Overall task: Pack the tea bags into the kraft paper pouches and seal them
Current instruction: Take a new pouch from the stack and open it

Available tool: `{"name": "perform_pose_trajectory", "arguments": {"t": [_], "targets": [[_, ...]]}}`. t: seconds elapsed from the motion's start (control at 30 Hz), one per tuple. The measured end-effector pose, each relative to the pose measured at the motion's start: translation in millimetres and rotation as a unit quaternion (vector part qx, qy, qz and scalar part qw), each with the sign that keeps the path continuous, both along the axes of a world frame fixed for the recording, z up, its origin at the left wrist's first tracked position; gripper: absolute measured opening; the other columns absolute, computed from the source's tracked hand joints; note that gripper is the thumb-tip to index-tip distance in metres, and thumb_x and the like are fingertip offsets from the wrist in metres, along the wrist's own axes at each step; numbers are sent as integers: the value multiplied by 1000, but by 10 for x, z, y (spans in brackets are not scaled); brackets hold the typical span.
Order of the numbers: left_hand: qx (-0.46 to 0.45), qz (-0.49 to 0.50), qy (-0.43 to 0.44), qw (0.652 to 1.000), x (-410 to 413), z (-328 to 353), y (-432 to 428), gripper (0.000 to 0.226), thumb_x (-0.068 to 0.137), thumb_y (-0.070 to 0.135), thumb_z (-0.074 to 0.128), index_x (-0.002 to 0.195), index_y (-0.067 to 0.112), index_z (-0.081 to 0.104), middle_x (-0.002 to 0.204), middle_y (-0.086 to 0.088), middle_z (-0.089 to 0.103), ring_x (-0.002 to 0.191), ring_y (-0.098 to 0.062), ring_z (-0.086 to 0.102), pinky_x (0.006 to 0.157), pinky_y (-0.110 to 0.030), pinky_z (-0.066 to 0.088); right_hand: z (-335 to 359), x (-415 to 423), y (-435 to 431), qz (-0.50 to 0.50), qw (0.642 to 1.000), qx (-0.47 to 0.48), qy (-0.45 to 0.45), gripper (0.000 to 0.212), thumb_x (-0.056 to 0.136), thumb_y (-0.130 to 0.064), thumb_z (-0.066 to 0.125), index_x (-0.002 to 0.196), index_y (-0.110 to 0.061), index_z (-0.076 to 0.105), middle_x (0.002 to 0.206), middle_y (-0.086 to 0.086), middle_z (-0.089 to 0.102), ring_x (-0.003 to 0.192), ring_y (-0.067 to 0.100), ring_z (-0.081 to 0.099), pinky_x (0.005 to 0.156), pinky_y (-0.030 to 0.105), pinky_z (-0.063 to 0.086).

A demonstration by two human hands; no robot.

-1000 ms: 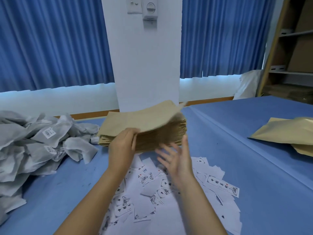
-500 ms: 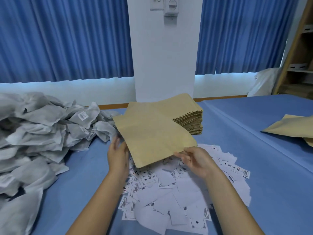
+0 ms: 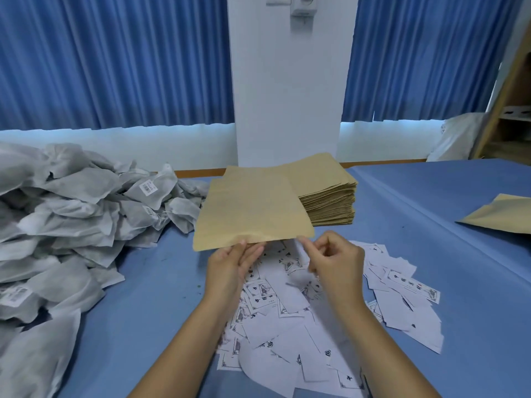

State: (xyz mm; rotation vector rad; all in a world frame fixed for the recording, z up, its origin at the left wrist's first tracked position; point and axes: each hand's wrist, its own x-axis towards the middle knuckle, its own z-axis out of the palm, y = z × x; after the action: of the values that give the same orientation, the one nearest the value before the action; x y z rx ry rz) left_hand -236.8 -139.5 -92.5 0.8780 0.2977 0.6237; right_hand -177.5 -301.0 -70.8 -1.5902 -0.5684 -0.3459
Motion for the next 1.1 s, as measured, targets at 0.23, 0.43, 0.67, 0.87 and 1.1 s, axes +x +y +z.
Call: {"name": "perform_pose_trajectory", "arguments": {"t": [0.23, 0.43, 0.67, 0.87, 1.1], "targets": [[115, -57, 64, 990, -38, -50, 0, 21, 94, 11, 57, 101, -6, 67, 98, -19, 72, 98, -27, 69, 84, -29, 57, -64, 83, 117, 37, 942, -191, -274, 26, 77, -8, 77, 103, -9, 73, 105, 1, 68, 100, 17, 59, 92, 26, 45], [151, -90, 68, 982, -80, -17, -58, 23, 90, 12, 61, 96, -9, 69, 97, -18, 72, 97, -27, 69, 94, -36, 53, -92, 115, 86, 60, 945, -208, -246, 23, 77, -14, 78, 100, -13, 75, 100, -4, 69, 96, 15, 57, 88, 25, 43], [153, -83, 74, 982, -90, 8, -84, 26, 91, 13, 61, 102, -10, 66, 104, -21, 70, 102, -28, 67, 88, -29, 55, -89, 65, 94, 53, 941, -226, -246, 13, 79, -12, 75, 92, -10, 77, 92, -2, 72, 88, 24, 61, 80, 22, 43], [153, -83, 36, 984, -121, 65, -146, 27, 89, 10, 63, 115, 1, 60, 113, -14, 69, 105, -22, 66, 91, -32, 54, -76, 100, 46, 102, 960, -193, -174, 12, 84, -14, 71, 95, -13, 76, 93, -8, 68, 91, 12, 62, 82, 22, 47], [168, -84, 18, 982, -128, 77, -158, 45, 74, 22, 71, 116, 13, 59, 117, -9, 67, 113, -25, 62, 97, -40, 50, -35, 125, -25, 151, 963, -176, -140, 14, 83, -10, 71, 97, -8, 75, 94, -4, 67, 88, 5, 63, 81, 24, 51]]}}
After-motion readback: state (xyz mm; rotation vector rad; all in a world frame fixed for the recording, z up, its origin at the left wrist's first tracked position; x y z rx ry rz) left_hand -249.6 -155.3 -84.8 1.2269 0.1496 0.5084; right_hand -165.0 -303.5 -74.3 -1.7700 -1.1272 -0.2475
